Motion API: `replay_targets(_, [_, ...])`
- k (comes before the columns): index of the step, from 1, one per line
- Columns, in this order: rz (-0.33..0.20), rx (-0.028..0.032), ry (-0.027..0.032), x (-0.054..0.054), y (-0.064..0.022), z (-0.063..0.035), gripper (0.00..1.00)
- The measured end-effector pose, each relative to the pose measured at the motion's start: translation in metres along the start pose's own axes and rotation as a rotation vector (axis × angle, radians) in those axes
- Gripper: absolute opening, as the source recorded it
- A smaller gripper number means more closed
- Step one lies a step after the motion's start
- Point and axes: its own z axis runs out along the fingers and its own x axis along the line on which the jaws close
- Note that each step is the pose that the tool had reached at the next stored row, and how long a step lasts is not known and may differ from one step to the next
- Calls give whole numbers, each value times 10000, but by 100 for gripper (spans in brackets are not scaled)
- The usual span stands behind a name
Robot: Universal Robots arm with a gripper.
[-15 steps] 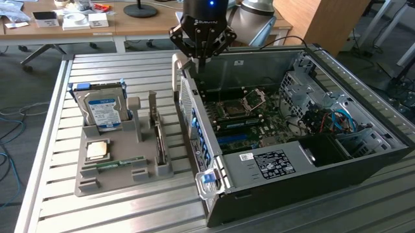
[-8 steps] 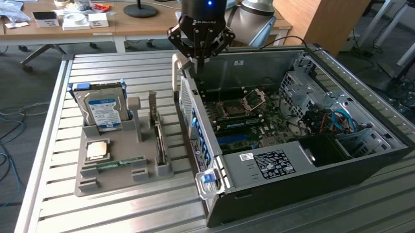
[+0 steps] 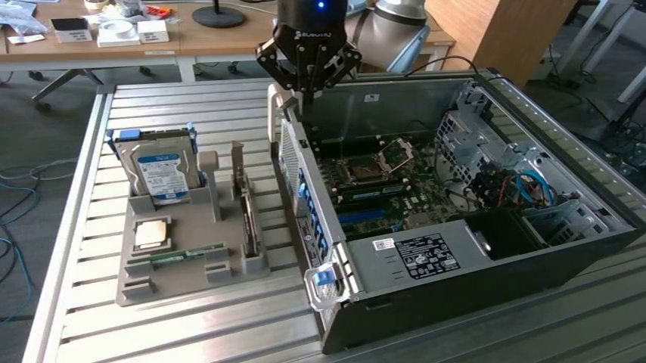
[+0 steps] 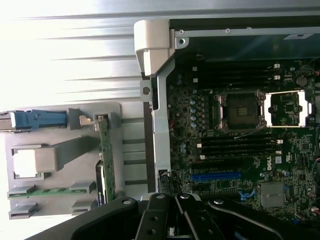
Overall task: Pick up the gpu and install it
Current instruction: 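Reach for the gpu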
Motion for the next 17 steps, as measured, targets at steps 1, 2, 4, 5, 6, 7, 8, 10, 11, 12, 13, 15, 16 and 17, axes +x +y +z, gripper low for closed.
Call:
replay_targets(1, [1,0,0,12,-1,0,11])
replay_targets(2, [1,1,0,24,-2,0,11])
replay_targets(4, [1,0,0,46,-3,0,11])
replay_targets(5, [1,1,0,57,-4,0,11])
replay_targets(6, [1,0,-1,66,-5,1,11])
replay_targets(7, [1,0,0,75,-6,1,11])
replay_targets(8, [1,0,0,85,-6,1,11])
replay_targets(10, [0,0,0,108,-8,1,11])
replay_targets(11, [0,0,0,120,-9,1,11])
replay_targets(12, [0,0,0,132,-10,2,11])
replay_targets(13, [0,0,0,145,-11,2,11])
replay_targets(15, [-1,0,0,178,-14,2,11])
replay_targets(16, [0,0,0,195,-15,2,11])
replay_targets(17, [0,0,-1,211,-16,3,11])
